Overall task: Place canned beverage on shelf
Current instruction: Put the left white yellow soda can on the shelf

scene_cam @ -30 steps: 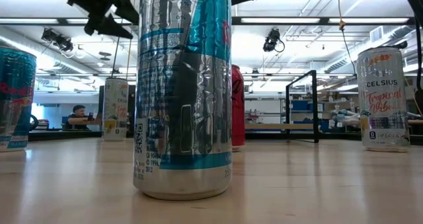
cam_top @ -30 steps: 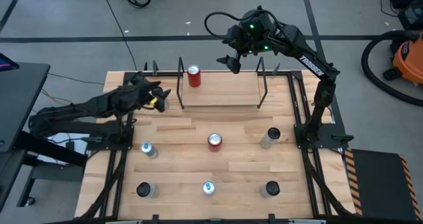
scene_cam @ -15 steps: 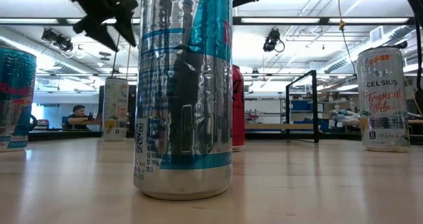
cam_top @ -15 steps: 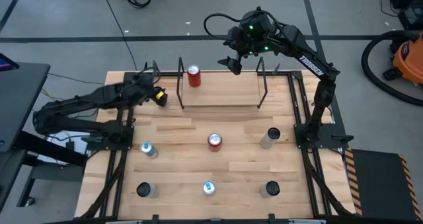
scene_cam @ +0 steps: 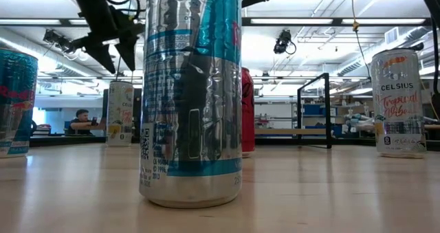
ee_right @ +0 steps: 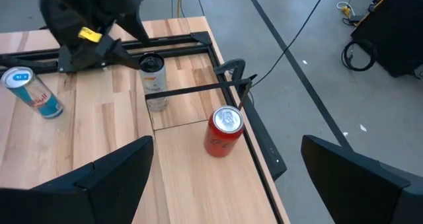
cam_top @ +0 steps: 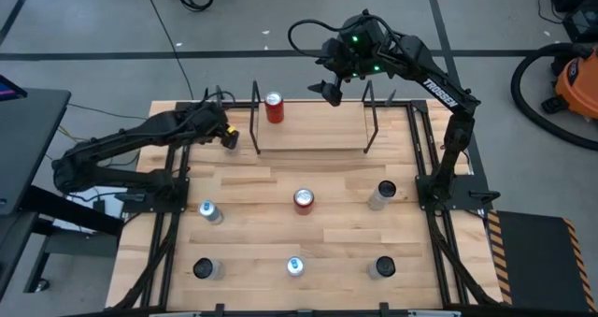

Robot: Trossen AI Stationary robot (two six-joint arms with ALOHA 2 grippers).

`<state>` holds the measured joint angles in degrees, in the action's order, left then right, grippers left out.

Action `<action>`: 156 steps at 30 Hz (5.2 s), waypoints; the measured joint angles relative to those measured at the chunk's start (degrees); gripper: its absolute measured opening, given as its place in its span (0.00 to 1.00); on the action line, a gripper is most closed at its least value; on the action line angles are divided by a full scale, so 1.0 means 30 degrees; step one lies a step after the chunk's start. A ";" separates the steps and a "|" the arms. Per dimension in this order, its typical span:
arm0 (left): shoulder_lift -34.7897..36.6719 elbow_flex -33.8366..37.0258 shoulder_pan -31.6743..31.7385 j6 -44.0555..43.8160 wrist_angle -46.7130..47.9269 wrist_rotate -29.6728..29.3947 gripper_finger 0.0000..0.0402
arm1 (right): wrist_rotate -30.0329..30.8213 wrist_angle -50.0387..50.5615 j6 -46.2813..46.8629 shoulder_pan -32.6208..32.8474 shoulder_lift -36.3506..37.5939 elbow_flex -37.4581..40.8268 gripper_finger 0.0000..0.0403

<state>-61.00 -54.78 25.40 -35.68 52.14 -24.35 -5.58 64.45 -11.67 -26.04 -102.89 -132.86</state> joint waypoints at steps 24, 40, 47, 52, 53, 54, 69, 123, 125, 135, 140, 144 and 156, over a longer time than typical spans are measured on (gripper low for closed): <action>-0.2479 0.0029 0.1983 0.1115 0.0228 0.3036 0.77 | -0.0022 0.0000 -0.0535 0.0000 0.0000 0.0000 0.98; -0.2424 0.0029 0.1979 0.3295 0.0024 0.3013 0.60 | -0.0022 0.0000 -0.0535 0.0000 0.0000 0.0000 0.98; -0.2400 0.0017 0.1979 0.5011 -0.0225 0.4082 0.60 | -0.0007 0.0000 -0.0535 0.0000 0.0000 0.0000 0.98; -0.2451 -0.0863 0.1978 0.6156 0.0550 0.4261 0.60 | 0.0000 0.0000 -0.0535 0.0000 0.0000 0.0000 0.98; -0.2444 -0.1305 0.1965 0.6417 0.0725 0.4260 0.60 | 0.0000 0.0000 -0.0535 0.0000 0.0000 0.0000 0.98; -0.2447 -0.1810 0.1964 0.6604 0.0874 0.4230 0.60 | 0.0000 0.0000 -0.0535 0.0000 0.0000 0.0000 0.98; -0.2422 -1.0496 0.1979 0.6605 0.7950 0.2956 0.60 | 0.0007 0.0000 -0.0469 0.0000 0.0000 0.0000 0.98; -1.3948 -1.5679 0.0281 1.3632 0.0080 0.8172 0.60 | 0.3337 0.1298 -0.0462 -0.1115 0.0517 -0.0015 0.98; -1.4174 -1.5679 0.0318 1.3643 -0.0023 0.8397 0.60 | 0.3337 0.1326 -0.0462 -0.1115 0.0517 -0.0015 0.98; -1.5340 -1.5686 0.0439 1.4135 -0.0289 0.8603 0.60 | 0.3330 0.1603 -0.0455 -0.1115 0.0517 -0.0007 0.98; -1.5536 -1.5686 0.0560 1.4134 -0.0626 0.8614 0.61 | 0.3330 0.1693 -0.0455 -0.1115 0.0517 0.0000 0.98; -1.5514 -1.5686 0.0602 1.4149 -0.0456 0.8595 0.61 | 0.3330 0.1698 -0.0455 -0.1115 0.0517 0.0000 0.98; -1.5529 -1.5686 0.0587 1.6099 -0.0423 0.8719 0.61 | 0.3322 0.1698 -0.0455 -0.1115 0.0517 0.0000 0.98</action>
<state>-107.59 -101.84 27.16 12.61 50.87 1.80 4.38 69.54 -13.04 -29.39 -101.34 -132.86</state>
